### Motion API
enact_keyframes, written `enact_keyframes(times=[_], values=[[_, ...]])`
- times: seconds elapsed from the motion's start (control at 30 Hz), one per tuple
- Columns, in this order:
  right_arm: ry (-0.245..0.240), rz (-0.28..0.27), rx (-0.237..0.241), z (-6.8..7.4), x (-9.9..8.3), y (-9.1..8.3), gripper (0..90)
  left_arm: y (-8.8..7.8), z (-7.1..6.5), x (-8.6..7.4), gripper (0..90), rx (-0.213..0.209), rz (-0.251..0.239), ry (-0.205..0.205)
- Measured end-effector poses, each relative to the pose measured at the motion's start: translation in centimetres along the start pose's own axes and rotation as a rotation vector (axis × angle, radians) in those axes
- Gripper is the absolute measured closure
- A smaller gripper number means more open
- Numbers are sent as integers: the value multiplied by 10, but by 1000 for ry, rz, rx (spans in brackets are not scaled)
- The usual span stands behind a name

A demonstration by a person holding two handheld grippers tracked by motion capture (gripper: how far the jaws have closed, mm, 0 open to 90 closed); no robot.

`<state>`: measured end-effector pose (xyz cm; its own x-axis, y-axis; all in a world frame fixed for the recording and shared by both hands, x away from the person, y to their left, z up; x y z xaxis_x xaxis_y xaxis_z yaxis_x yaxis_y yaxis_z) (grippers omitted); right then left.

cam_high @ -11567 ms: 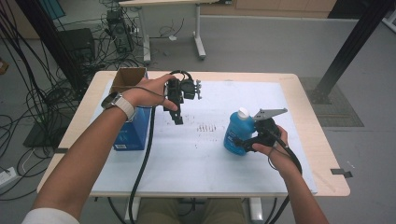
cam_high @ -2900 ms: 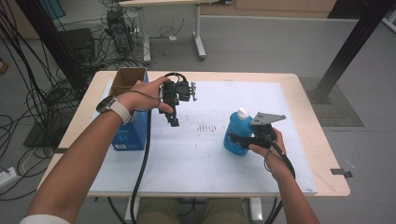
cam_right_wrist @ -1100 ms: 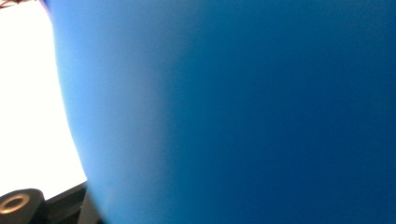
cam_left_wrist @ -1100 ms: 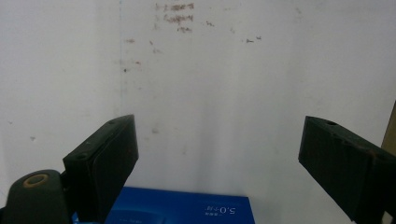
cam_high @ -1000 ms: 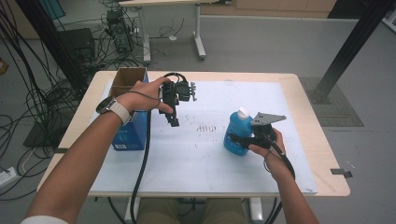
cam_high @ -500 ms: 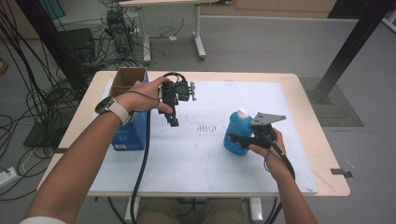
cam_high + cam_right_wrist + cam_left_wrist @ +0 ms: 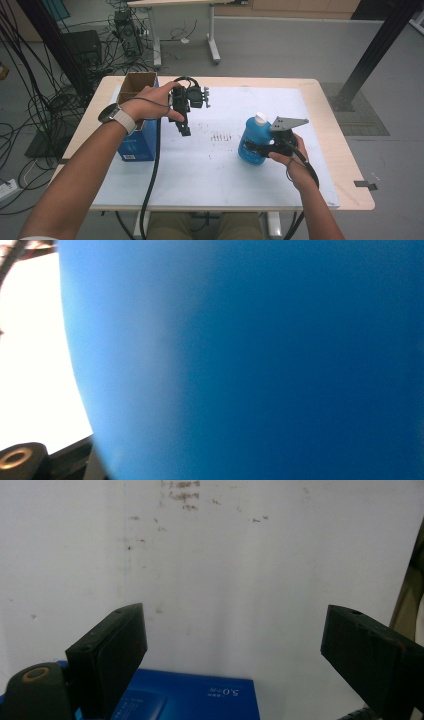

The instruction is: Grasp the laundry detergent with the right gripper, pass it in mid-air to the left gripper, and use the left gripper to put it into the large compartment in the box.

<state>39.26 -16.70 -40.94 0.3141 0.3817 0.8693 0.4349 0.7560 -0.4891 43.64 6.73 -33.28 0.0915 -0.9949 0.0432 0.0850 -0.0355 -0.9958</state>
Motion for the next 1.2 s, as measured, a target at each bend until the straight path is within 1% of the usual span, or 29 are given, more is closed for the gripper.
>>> enact_keyframes(times=[0.07, 0.13, 0.23, 0.3, 0.43, 0.5, 0.57, 0.63, 0.73, 0.9, 0.97, 1.2], values=[[-18, -2, 26, 3, 6, -2, 441, -4, -4, 1, 115, -10, 0, -2], [-33, 2, 52, 6, 13, -3, 440, -8, -8, 2, 101, -7, 11, 2], [-54, 4, 73, 9, 21, -5, 440, -14, -12, 3, 91, -1, 12, 14], [-65, 2, 99, 12, 27, -5, 441, -19, -15, 4, 91, -3, 6, 11], [-92, 8, 135, 19, 34, -4, 440, -30, -19, 4, 87, 9, -2, 15], [-103, 7, 160, 22, 38, -3, 440, -38, -22, 6, 87, 11, -23, 13], [-112, 9, 186, 27, 42, -2, 440, -44, -24, 6, 87, 18, -33, 15], [-127, 13, 215, 31, 46, 1, 440, -50, -26, 7, 87, 17, -32, 18], [-145, 15, 244, 38, 52, 4, 440, -57, -30, 8, 88, 4, -32, 12], [-153, 8, 291, 45, 61, 8, 440, -66, -37, 7, 87, 15, -18, 21], [-162, 10, 304, 47, 64, 10, 440, -69, -40, 7, 80, 7, -23, 20], [-185, 23, 346, 52, 71, 13, 440, -81, -46, 10, 78, 9, -28, 25]])
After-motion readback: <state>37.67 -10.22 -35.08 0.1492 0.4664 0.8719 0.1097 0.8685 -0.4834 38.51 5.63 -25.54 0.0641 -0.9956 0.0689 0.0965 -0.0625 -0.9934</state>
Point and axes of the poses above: each handheld gripper's, and its own axes: y roughly forward along the jaws, x roughly out of its top, z roughly to its left, the point moved 7 cm from there along y, roughly forward along the jaws, and after that the axes turned 2 degrees about x, right-handed, at the moved point
